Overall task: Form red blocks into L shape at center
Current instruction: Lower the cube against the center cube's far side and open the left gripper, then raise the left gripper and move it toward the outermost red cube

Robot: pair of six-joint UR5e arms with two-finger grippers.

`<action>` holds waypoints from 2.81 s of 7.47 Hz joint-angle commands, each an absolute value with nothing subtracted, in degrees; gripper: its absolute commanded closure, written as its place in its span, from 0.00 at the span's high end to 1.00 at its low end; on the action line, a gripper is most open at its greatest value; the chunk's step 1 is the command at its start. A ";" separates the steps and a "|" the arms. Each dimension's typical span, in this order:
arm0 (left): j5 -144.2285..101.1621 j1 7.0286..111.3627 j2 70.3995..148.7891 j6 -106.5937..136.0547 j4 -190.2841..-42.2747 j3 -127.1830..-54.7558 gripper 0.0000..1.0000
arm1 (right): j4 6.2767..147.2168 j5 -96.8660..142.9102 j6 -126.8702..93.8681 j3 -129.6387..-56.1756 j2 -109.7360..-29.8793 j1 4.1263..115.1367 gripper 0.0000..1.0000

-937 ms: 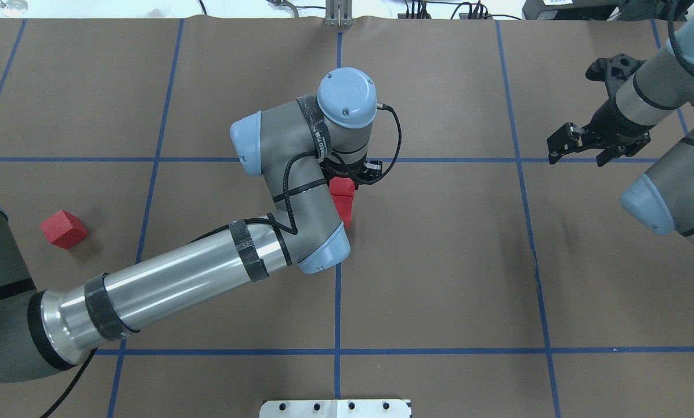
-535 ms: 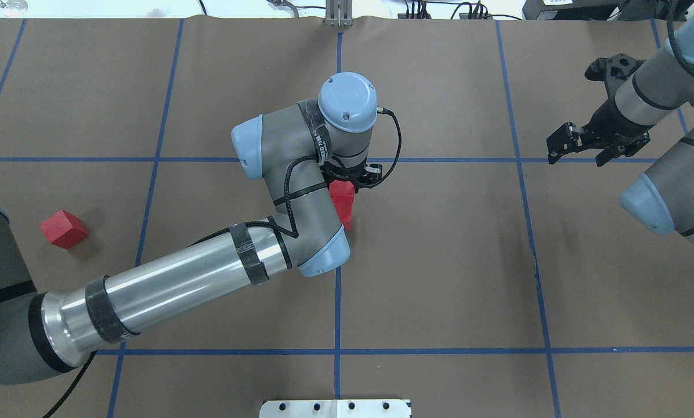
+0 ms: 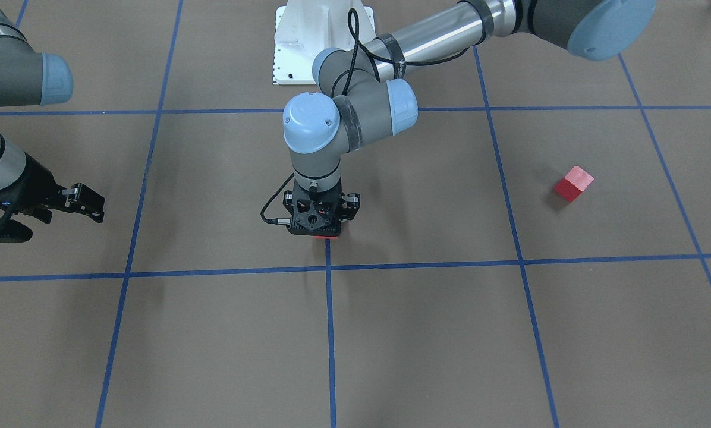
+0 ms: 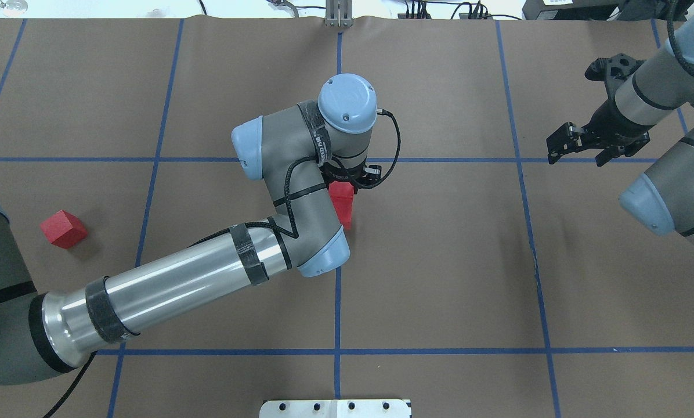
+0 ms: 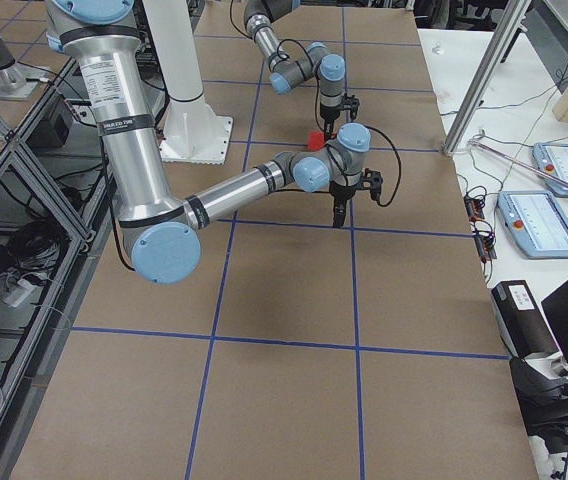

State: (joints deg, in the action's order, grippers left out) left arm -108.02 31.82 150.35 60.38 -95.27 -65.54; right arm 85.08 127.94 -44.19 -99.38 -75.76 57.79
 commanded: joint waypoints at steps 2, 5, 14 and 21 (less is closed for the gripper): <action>-108.02 31.64 150.29 60.38 -95.27 -65.48 0.00 | 85.08 127.88 -44.12 -99.32 -75.76 57.75 1.00; -108.02 31.38 150.29 60.38 -95.36 -65.48 0.35 | 85.08 127.97 -44.12 -99.32 -75.76 57.83 1.00; -110.03 34.88 141.30 59.68 -87.83 -87.96 0.99 | 85.08 127.97 -44.03 -99.40 -75.67 57.83 1.00; -122.05 58.07 93.19 7.98 -105.00 -105.33 1.00 | 85.08 127.79 -44.38 -100.28 -75.76 57.92 1.00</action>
